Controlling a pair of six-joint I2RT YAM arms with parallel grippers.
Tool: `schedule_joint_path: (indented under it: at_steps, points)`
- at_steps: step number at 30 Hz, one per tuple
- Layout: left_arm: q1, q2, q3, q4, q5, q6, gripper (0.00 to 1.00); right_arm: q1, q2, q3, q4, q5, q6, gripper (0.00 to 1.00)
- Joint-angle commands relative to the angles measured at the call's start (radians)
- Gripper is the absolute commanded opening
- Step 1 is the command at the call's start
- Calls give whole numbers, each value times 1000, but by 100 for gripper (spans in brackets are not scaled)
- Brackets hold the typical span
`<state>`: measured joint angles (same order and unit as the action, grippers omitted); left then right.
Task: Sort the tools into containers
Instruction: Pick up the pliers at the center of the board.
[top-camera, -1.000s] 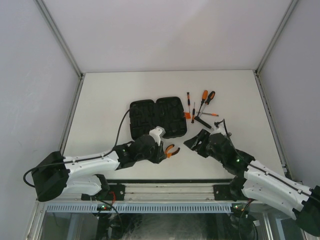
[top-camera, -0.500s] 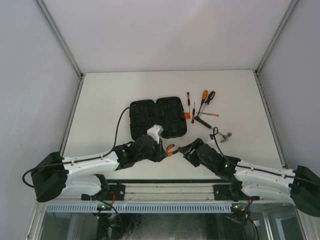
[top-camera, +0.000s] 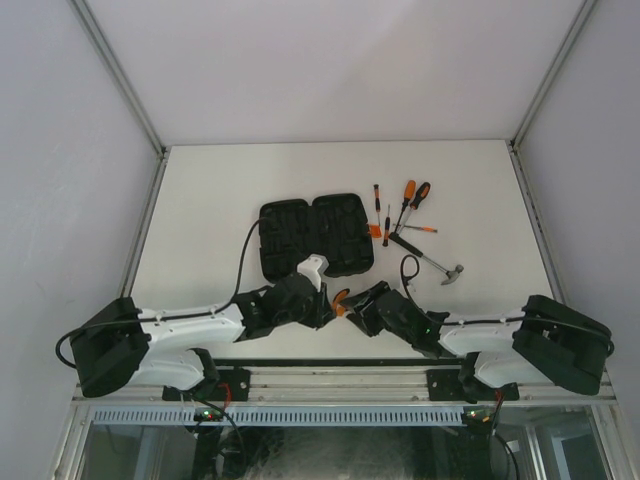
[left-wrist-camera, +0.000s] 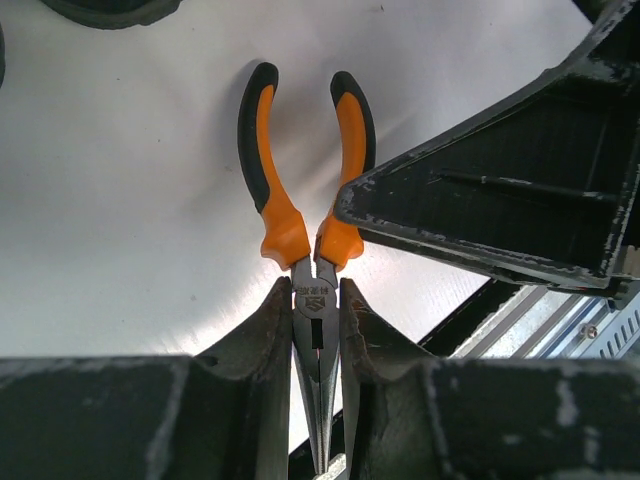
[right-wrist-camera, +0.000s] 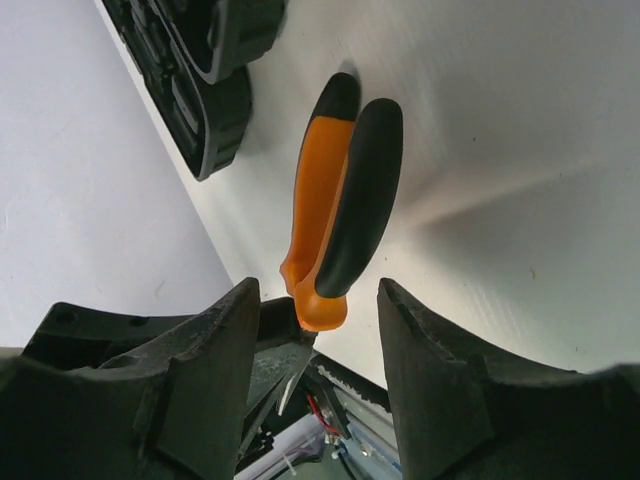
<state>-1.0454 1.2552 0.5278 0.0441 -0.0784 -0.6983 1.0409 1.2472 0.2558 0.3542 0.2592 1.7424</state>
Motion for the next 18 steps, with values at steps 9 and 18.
schedule_joint_path:
  at_steps: [9,18]
  points:
    - [-10,-27,-50,80,0,-14,0,-5,158,-8,288,-88,56,31]
    - [-16,-70,-66,80,18,-7,9,-9,105,0,214,-72,1,9]
